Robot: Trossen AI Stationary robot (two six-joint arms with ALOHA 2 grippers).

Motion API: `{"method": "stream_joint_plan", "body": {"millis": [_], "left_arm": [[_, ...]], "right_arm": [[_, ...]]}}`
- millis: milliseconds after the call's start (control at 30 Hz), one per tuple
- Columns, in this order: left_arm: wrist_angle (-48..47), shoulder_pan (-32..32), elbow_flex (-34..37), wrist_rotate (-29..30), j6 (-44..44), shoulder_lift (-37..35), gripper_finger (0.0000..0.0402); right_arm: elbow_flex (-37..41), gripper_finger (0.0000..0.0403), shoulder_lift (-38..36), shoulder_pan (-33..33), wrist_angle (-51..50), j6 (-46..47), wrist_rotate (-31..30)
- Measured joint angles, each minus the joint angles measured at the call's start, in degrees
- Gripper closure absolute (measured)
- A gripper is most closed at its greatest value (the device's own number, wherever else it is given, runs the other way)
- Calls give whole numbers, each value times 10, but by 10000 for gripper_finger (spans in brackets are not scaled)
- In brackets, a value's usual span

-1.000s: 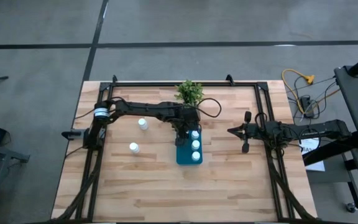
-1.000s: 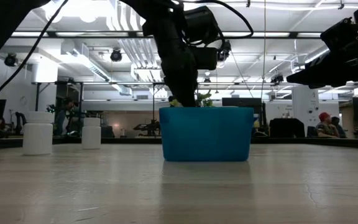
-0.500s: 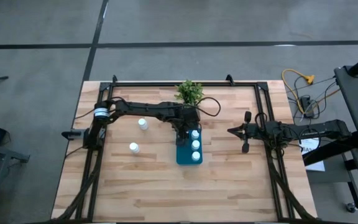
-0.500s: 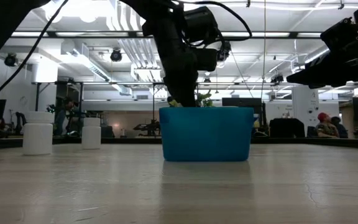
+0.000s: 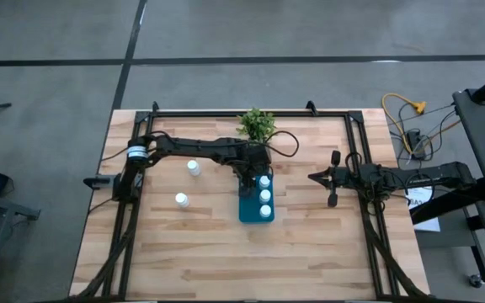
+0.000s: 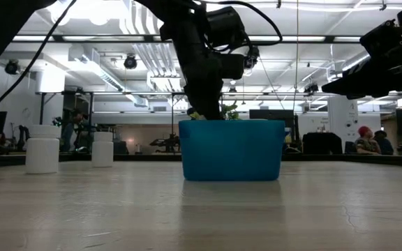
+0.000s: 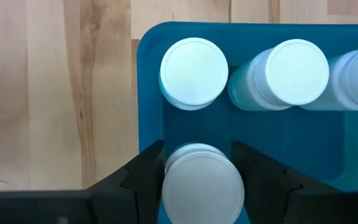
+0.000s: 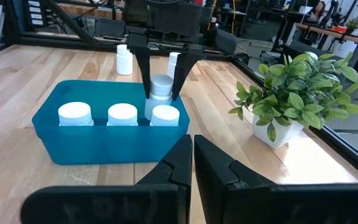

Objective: Pick and place pill bottles into a basket
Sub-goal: Put the white medicine bottle into the blue bin

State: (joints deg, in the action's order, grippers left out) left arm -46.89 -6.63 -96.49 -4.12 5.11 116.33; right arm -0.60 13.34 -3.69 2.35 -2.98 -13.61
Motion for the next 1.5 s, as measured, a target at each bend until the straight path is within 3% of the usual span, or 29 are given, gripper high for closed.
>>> {"method": "stream_joint_plan", "body": {"millis": [400, 800, 1500], "left_arm": [[-1, 0, 0, 0, -2, 0, 237], [-4, 2, 1, 2, 89, 0, 237], [-51, 12, -15, 3, 83, -6, 237]], "right_arm": [[0, 394, 0, 0, 0, 0, 0], [0, 394, 0, 0, 0, 7, 1], [0, 394, 0, 0, 0, -36, 0]]}}
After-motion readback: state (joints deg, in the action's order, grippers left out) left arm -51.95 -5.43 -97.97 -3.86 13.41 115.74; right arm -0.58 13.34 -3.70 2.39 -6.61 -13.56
